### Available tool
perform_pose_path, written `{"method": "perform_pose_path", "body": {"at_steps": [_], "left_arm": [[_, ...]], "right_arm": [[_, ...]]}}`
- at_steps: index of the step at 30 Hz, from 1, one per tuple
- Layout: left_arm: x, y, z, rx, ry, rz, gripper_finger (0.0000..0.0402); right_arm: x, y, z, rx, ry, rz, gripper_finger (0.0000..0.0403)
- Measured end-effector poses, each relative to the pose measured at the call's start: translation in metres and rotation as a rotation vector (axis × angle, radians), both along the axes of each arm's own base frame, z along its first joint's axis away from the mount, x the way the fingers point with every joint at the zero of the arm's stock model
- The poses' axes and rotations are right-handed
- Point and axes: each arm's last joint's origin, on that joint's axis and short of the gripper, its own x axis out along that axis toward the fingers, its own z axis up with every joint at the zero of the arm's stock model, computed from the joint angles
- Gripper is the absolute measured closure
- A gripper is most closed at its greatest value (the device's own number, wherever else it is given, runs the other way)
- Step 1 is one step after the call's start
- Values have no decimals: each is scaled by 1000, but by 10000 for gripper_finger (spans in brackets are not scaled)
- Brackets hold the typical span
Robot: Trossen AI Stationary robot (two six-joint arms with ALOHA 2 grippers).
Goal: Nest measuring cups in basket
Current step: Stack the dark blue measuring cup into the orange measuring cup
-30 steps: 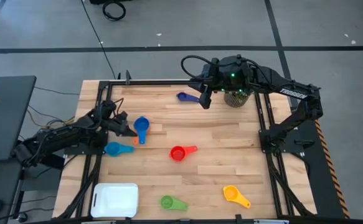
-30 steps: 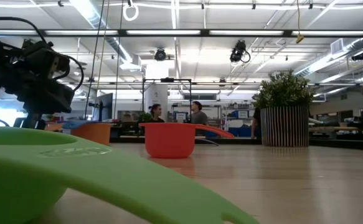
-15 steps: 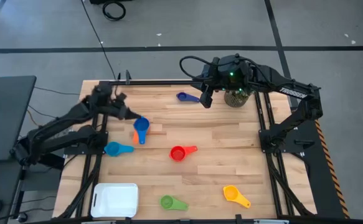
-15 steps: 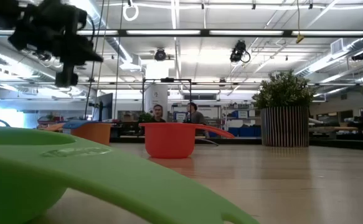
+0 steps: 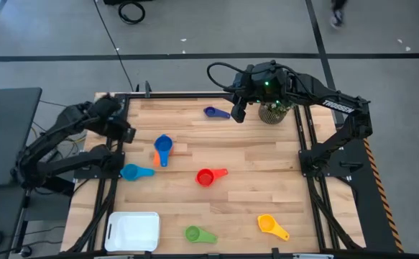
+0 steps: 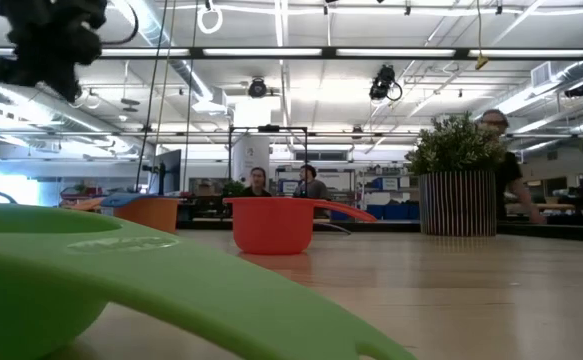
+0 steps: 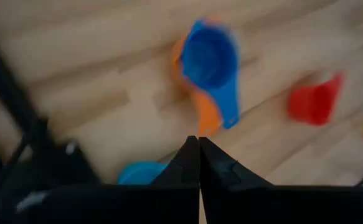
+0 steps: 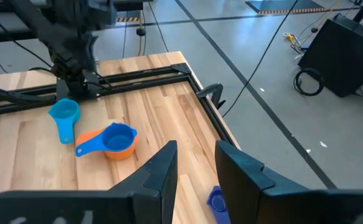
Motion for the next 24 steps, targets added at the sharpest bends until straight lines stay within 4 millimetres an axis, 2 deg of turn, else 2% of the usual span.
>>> {"method": "perform_pose_path", "body": {"at_steps": [4,9,14,24], "left_arm": [[4,-2,-32,-89,71,9,401],[19,-1,-65,-136,15,-3,402],[35,0,-86,-177,-18,-7,401],[63,1,-112,-176,134,-34,401]], "right_arm": [[0,0,0,3,-1,-2,288],[0,0,0,3,0,-2,288],[0,0,0,24,-8,-13,288],[0,0,0,25,-9,-14,288]]}}
